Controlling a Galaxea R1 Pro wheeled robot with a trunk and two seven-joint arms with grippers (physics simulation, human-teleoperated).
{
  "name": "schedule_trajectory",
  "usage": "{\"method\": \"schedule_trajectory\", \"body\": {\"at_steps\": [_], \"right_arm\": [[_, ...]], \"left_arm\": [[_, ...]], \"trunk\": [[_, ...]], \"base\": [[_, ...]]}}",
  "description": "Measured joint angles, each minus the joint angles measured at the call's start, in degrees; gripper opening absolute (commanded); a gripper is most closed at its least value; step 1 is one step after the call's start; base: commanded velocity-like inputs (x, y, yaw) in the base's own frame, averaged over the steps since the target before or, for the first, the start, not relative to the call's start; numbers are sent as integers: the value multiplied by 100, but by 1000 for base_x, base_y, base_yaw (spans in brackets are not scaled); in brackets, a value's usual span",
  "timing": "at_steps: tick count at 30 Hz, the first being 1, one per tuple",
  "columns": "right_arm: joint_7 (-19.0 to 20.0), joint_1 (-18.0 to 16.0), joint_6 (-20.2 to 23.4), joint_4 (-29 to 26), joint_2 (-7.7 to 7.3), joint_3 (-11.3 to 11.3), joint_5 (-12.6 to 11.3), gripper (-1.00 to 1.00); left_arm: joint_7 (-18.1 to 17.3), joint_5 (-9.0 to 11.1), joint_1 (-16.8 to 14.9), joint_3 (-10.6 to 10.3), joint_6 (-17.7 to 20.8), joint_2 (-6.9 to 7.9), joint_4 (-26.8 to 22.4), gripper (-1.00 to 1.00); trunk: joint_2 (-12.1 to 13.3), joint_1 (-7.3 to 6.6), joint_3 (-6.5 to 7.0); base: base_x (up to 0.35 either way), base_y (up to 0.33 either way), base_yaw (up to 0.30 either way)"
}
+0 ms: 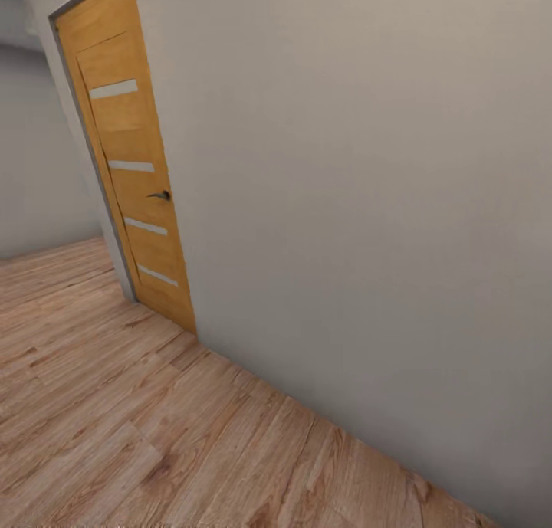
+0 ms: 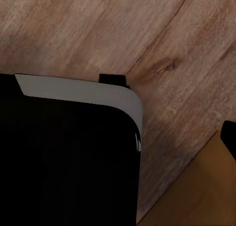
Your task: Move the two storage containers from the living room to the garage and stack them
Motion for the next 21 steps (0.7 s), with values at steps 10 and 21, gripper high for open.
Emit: {"method": "schedule_trajectory", "body": {"at_steps": [10,21], "right_arm": [[0,0,0,0,0,-9,0,100],[0,0,0,0,0,-17,0,100]], "left_arm": [[-8,-2,0,-1,0,-8,0,100],[-9,-1,0,0,0,0,0,100]], "trunk": [[0,0,0],[0,0,0]], "base": [[0,0,269],[8,0,269]]}}
